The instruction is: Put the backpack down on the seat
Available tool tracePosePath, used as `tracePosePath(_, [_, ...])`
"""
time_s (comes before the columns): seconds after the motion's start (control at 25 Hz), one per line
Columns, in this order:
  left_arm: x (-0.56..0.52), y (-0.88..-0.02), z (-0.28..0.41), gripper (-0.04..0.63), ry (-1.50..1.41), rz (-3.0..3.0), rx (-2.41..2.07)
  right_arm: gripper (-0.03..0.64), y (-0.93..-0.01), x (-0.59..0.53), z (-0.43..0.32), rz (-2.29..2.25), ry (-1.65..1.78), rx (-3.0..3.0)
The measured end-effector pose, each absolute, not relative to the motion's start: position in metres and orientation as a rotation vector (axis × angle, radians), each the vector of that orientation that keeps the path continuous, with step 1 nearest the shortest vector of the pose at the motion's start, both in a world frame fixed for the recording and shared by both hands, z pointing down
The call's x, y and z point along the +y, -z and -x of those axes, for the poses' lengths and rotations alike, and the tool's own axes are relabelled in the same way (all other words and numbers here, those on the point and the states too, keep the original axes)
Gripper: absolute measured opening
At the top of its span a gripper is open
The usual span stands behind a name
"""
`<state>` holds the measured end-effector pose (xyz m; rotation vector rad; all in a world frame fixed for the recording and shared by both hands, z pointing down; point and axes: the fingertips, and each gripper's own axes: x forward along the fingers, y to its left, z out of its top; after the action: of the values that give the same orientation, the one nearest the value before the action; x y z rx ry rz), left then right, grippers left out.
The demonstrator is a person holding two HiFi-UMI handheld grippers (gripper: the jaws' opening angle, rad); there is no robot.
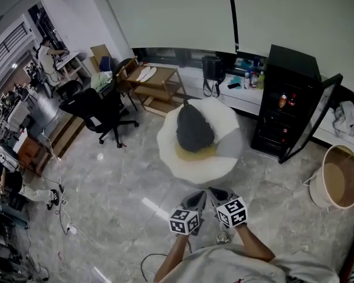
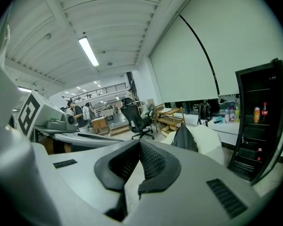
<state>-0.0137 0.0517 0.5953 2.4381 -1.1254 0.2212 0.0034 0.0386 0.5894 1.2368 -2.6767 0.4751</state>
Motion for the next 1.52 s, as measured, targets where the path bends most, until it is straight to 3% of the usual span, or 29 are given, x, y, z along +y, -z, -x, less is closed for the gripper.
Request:
tracePosePath(1.0, [0.198,-0.585,0.08,0.031,-0.163,-2.426,-1.114,0.028,-0.58,0.194,0.05,-1.272,-0.429,-2.622])
tracePosePath(1.52, [0.25,-0.586,0.077,0.031,-0.135,-2.46,-1.079,0.028,-0.578,0.251,0.049,-1.311,-0.368,-2.591])
